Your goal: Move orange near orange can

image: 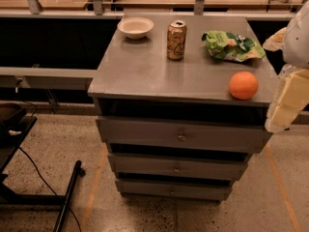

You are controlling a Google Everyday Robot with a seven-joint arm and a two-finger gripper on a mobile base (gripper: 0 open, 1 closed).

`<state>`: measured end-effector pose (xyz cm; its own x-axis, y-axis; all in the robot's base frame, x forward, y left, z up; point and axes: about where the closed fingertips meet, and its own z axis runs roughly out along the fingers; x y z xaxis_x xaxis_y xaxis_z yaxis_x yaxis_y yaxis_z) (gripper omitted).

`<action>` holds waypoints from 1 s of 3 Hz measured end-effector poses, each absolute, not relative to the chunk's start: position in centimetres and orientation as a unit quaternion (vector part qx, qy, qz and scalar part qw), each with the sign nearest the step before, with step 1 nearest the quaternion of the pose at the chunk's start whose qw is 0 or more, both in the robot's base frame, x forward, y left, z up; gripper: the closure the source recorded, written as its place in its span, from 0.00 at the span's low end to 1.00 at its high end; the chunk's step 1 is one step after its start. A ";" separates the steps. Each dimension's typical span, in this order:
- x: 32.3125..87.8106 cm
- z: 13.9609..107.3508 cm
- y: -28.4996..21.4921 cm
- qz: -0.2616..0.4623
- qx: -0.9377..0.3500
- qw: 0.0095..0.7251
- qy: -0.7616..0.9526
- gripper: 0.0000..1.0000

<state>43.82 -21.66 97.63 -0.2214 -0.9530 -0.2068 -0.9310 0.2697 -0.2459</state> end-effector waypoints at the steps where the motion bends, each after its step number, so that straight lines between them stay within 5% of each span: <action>1: 43.8 97.6 -21.7 -0.034 -0.603 0.159 0.781 0.00; 3: 48.8 94.5 -23.4 0.014 -0.551 0.167 0.818 0.00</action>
Offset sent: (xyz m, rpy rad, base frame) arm 0.0233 -0.0052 -0.0183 0.1349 0.1245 -0.0308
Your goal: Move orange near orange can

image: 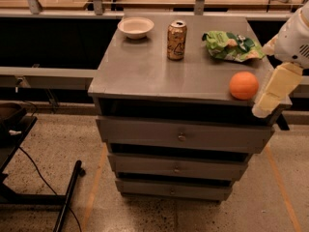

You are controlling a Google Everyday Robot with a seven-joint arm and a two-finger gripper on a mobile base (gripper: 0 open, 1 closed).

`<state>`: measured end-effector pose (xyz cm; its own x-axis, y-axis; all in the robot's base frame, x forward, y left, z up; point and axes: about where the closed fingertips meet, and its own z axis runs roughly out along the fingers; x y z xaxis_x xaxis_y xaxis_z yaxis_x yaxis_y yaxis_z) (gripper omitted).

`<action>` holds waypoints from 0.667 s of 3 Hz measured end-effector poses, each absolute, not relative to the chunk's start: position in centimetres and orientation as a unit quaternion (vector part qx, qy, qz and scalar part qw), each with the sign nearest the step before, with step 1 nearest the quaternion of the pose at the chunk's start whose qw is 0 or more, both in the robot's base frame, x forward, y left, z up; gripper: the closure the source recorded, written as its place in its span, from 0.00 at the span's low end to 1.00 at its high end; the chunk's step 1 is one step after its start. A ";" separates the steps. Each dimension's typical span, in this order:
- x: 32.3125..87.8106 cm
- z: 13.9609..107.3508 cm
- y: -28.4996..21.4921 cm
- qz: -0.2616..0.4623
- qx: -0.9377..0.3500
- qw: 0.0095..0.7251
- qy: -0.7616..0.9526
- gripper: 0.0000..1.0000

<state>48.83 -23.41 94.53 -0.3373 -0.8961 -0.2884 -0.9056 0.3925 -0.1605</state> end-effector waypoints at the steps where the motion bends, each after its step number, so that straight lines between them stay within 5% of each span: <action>1: 51.8 92.3 -25.0 -0.004 -0.502 0.185 0.845 0.00; 2: 54.6 89.9 -26.0 -0.038 -0.475 0.212 0.853 0.00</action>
Offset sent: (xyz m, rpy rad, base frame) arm 0.0915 -0.0394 -0.0717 -0.0308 -0.2209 -0.2615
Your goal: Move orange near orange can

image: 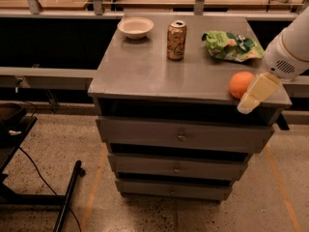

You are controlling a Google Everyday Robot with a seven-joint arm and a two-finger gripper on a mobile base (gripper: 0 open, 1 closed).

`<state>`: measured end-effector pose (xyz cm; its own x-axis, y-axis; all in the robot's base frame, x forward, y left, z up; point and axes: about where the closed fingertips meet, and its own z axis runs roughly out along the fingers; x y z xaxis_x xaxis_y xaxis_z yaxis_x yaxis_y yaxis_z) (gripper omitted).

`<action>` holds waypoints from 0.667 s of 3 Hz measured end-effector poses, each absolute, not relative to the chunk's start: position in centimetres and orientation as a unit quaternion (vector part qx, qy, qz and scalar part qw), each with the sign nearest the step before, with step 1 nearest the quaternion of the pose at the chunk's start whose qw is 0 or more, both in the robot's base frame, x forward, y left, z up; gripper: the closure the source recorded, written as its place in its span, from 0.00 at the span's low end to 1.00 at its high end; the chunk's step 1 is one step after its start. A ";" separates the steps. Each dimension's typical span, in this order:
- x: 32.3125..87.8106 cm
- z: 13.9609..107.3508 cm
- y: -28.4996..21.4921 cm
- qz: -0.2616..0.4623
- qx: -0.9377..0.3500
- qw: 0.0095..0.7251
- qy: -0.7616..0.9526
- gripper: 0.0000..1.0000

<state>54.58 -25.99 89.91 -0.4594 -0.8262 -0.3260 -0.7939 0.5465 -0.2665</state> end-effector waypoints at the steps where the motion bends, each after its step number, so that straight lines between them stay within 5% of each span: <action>1: 56.1 87.7 -26.6 -0.043 -0.455 0.228 0.860 0.00; 2: 57.3 85.8 -26.2 -0.032 -0.449 0.243 0.859 0.00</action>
Offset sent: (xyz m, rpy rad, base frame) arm 0.0412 0.0023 -0.0635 0.0971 -0.0645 -0.0512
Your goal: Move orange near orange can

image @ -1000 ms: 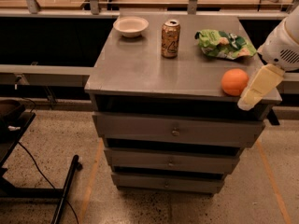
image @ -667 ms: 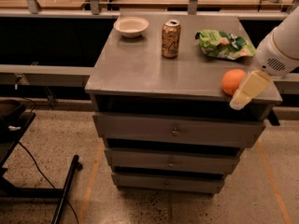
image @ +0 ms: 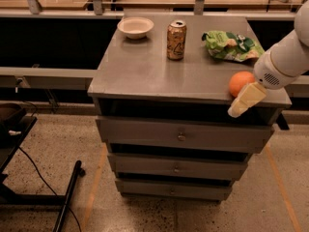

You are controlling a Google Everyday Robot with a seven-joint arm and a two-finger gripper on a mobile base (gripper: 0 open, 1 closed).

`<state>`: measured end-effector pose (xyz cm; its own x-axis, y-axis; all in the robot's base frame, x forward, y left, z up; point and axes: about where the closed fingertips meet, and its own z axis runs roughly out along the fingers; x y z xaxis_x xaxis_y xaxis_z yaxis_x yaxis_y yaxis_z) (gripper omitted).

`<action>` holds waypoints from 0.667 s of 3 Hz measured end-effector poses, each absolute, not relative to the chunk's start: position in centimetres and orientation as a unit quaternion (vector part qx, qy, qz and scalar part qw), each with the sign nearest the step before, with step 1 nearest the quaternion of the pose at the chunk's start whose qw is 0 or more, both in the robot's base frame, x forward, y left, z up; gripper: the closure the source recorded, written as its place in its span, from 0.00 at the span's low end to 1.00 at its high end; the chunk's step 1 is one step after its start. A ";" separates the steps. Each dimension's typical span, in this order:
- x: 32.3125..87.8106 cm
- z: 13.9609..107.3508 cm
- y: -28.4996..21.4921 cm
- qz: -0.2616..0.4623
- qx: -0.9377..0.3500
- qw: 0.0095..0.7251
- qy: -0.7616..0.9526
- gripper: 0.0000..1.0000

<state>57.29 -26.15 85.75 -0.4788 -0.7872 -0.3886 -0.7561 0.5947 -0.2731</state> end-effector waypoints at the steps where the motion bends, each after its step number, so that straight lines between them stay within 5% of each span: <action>1: 58.8 85.2 -26.0 -0.032 -0.447 0.262 0.854 0.18; 2: 60.0 86.0 -26.1 -0.034 -0.449 0.293 0.844 0.42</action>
Offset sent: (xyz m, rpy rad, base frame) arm 0.0422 -0.0046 0.0147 0.0673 -0.1717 0.0292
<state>60.04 -26.15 86.02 -0.4256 -0.7771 -0.4637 -0.7370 0.5950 -0.3207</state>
